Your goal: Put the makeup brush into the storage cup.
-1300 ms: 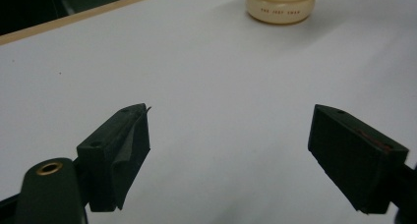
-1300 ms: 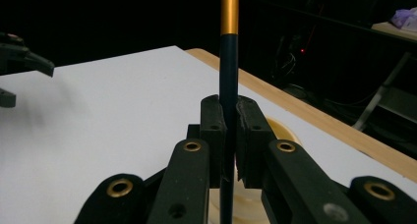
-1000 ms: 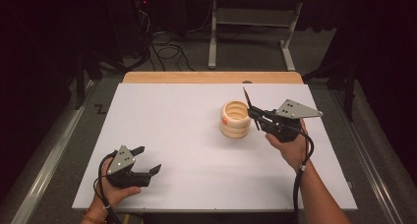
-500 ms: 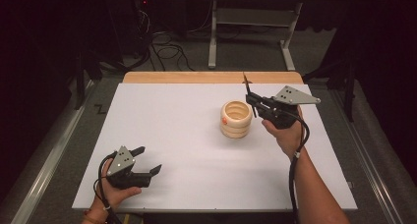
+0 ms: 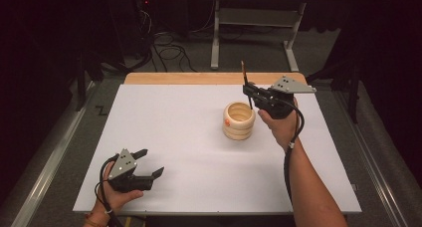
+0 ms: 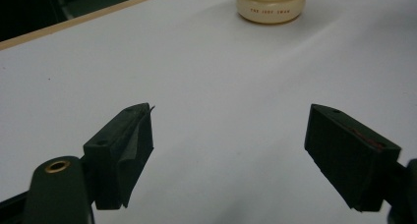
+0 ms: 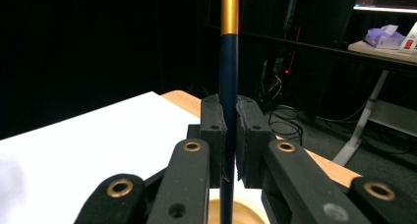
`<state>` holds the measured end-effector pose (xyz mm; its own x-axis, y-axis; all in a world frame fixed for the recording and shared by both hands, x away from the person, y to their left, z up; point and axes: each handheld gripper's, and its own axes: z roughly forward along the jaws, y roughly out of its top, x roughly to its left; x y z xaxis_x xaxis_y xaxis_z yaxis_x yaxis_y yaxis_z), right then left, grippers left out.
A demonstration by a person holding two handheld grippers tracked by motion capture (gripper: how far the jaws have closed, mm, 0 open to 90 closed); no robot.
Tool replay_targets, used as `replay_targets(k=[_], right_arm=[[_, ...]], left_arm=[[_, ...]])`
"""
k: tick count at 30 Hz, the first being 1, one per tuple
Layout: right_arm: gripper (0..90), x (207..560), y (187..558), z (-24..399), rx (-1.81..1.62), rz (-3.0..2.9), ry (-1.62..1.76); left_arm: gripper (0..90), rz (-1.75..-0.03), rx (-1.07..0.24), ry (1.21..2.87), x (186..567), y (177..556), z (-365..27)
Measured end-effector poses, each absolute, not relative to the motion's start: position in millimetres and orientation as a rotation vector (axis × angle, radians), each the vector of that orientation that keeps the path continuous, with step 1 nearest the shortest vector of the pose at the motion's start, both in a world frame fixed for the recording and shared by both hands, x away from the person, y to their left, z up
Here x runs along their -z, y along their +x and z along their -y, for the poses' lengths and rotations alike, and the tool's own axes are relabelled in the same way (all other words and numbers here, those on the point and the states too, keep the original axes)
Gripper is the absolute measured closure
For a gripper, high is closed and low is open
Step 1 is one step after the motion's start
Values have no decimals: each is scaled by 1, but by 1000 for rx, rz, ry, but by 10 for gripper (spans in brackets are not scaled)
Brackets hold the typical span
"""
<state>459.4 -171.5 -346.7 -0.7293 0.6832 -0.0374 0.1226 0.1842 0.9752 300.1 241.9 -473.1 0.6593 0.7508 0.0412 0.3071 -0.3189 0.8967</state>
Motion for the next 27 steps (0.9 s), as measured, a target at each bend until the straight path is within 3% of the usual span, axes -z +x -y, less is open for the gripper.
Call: replay_targets(k=[27], right_arm=[[851,379,496,148,-1579,-2030,857]], left_arm=[[193,-792,-534,1901,472,296,-238]])
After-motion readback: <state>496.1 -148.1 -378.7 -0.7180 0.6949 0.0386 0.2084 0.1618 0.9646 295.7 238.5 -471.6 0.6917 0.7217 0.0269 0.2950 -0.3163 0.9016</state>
